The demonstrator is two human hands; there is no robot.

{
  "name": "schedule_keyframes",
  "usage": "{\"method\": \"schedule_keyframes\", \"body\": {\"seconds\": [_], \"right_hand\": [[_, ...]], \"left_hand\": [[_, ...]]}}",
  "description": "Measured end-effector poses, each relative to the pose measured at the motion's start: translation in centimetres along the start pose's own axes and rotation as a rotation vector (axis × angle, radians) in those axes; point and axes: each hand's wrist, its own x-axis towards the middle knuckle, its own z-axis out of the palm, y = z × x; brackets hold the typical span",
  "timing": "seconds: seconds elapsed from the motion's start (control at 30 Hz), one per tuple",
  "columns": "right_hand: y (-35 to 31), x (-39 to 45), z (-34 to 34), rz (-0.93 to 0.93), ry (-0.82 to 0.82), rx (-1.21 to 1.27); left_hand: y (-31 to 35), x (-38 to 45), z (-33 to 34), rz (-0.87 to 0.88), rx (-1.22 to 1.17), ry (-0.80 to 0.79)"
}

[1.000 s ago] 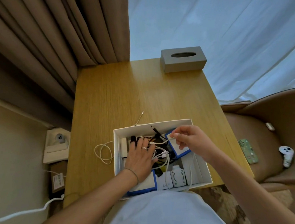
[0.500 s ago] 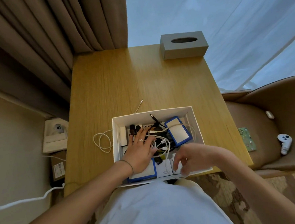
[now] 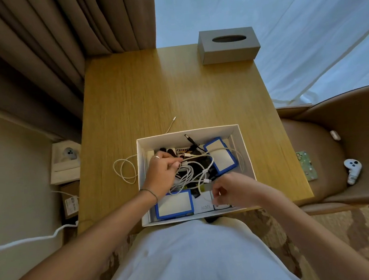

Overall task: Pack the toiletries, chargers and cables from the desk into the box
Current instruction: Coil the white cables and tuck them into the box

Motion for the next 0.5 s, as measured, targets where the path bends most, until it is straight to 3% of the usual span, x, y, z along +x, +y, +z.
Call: {"method": "schedule_keyframes", "body": {"seconds": [0.1, 0.3, 0.5], "right_hand": [[-0.7, 1.6, 1.0, 0.071, -0.059, -0.042], [-1.1, 3.2, 2.9, 0.259, -0.033, -0.157], [-1.8, 2.9, 2.9, 0.332, 0.061, -0.29]], "left_hand": [[-0.1, -0.2, 0.0, 0.104, 0.196, 0.064], [-0.1, -0.7, -0.1, 0.182, 0.293, -0.06], [0.5, -0.6, -0.6, 0.213, 0.417, -0.3]]}}
